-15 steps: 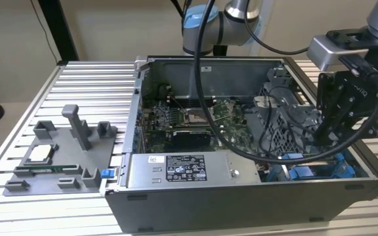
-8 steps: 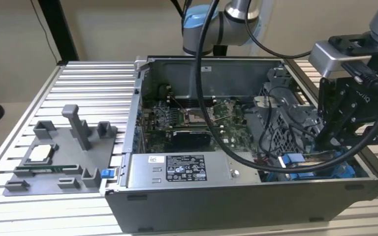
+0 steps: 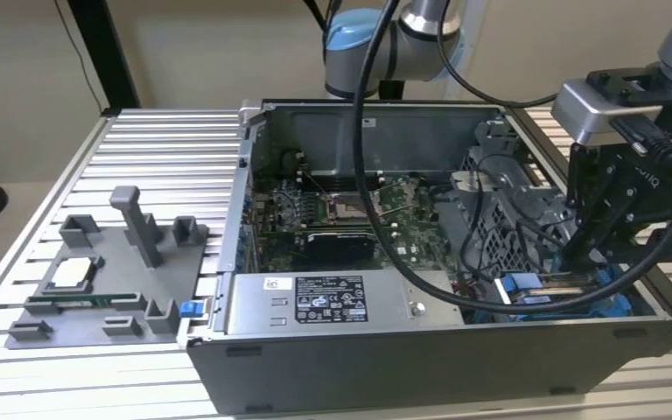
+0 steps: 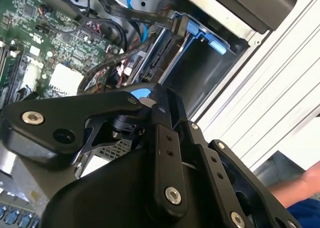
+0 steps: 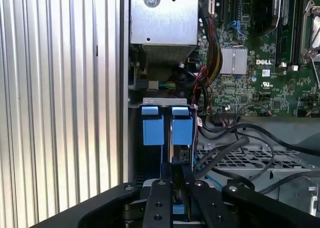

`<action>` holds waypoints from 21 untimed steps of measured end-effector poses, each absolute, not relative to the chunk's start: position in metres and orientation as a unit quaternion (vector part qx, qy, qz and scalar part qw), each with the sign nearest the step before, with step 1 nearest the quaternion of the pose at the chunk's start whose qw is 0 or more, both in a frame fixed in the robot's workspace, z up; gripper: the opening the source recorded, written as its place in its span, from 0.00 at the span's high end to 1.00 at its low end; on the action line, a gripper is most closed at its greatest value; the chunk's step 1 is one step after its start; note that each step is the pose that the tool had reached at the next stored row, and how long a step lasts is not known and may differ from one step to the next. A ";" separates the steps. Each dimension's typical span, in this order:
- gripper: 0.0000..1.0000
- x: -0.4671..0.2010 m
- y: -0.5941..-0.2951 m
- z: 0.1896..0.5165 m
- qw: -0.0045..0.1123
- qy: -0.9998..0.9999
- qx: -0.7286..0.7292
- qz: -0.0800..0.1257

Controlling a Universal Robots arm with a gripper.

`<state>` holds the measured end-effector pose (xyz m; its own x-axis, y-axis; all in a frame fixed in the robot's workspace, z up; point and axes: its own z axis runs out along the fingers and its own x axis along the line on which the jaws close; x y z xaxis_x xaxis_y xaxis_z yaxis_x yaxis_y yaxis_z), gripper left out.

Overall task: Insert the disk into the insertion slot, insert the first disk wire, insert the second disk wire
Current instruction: 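Insert the first disk wire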

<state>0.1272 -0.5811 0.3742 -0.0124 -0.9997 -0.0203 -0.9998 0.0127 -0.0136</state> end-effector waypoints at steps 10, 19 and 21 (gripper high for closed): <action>1.00 0.131 -0.581 0.373 0.012 0.711 -0.703 0.002; 1.00 0.132 -0.581 0.373 0.015 0.711 -0.703 0.005; 1.00 0.132 -0.581 0.372 0.017 0.711 -0.703 0.005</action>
<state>0.1317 -0.5814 0.3724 -0.0122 -0.9994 -0.0308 -0.9998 0.0127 -0.0164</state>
